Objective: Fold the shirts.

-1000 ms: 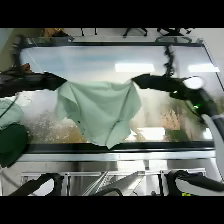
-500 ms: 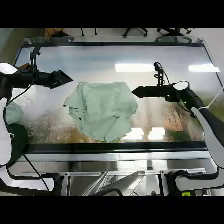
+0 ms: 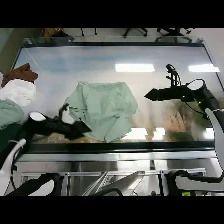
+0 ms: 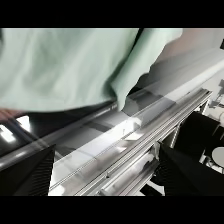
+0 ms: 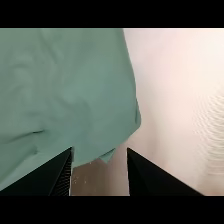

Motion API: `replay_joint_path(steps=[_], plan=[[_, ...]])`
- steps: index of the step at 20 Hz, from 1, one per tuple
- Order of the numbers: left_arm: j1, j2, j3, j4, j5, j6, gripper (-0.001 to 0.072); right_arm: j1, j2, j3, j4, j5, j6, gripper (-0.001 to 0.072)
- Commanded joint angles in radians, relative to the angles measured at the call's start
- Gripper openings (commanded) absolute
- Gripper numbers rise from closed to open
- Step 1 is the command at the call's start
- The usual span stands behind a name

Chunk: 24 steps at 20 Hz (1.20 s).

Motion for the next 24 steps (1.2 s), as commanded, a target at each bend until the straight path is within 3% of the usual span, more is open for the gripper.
replay_joint_path(steps=[1,4,9,12,13,15,20,22,23,24], plan=[[-0.175,0.092,-0.236,-0.121,0.301,-0.010,0.0705,-0.006,0.000,-0.002,-0.013,0.013,0.018,0.0401],[-0.258,0.081,-0.228,-0.185,0.455,-0.010,0.0705,-0.006,0.000,-0.002,-0.013,0.018,0.018,0.0401],[-0.319,-0.079,-0.080,-0.187,0.547,-0.008,0.0691,-0.006,0.000,-0.002,-0.013,0.027,0.018,0.0401],[-0.283,-0.160,0.040,-0.187,0.481,0.054,0.0068,-0.006,0.000,-0.002,-0.013,0.028,0.018,0.0401],[-0.256,-0.171,0.077,-0.185,0.428,0.080,0.0014,-0.006,0.000,-0.002,-0.013,0.029,0.018,0.0401],[-0.169,-0.170,0.150,-0.126,0.294,0.088,0.0013,-0.006,0.000,-0.002,-0.016,0.039,0.018,0.0401],[0.158,-0.033,0.245,0.262,0.041,-0.019,0.0013,0.005,0.001,-0.075,-0.008,0.095,0.022,0.0402],[0.298,0.023,0.241,0.283,-0.011,0.006,0.0013,0.037,0.000,-0.154,0.021,0.063,0.016,0.0404],[0.354,0.044,0.232,0.278,-0.024,0.027,0.0013,0.064,0.000,-0.198,0.030,0.017,0.016,0.0457],[0.402,0.064,0.217,0.278,-0.024,0.045,0.0013,0.091,0.000,-0.233,0.038,-0.035,0.017,0.0567]])
